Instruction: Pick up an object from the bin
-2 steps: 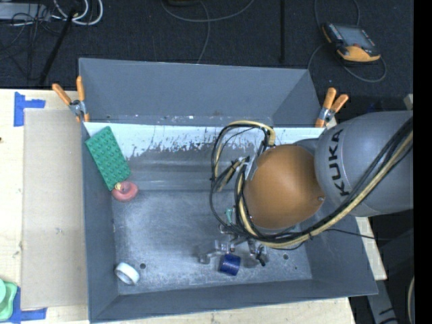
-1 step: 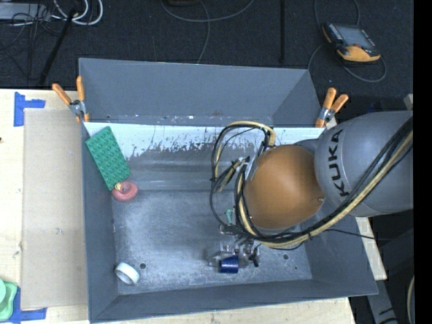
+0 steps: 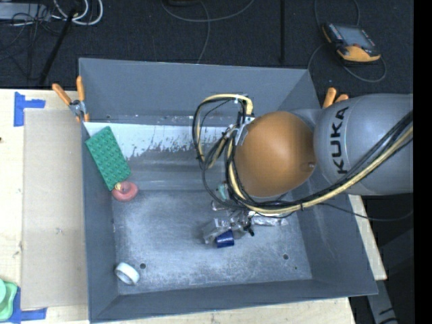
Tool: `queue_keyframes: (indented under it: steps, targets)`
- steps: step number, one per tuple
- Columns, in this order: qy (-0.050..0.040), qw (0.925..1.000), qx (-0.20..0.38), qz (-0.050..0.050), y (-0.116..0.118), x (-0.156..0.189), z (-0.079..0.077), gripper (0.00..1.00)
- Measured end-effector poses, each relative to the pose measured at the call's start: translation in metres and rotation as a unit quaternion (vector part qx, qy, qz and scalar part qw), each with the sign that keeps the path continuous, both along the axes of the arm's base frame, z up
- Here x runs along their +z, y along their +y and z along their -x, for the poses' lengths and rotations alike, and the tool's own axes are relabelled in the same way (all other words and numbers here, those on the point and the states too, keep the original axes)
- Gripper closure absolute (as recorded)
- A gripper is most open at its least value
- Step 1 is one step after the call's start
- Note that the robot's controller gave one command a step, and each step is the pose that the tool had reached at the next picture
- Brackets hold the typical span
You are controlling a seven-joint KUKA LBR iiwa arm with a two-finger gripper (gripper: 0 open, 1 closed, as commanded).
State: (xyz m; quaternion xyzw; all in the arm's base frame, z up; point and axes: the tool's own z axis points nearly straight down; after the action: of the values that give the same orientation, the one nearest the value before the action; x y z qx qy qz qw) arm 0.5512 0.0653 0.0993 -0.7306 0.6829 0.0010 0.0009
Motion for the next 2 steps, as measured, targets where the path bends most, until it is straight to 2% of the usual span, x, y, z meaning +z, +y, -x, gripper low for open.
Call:
queue_keyframes:
  steps: [1,2]
  targets:
    - [0.0012,1.0000,-0.001,0.000,-0.001,-0.001,0.001,0.00]
    - [0.0027,0.9967,0.082,0.000,-0.005,-0.031,0.008,0.00]
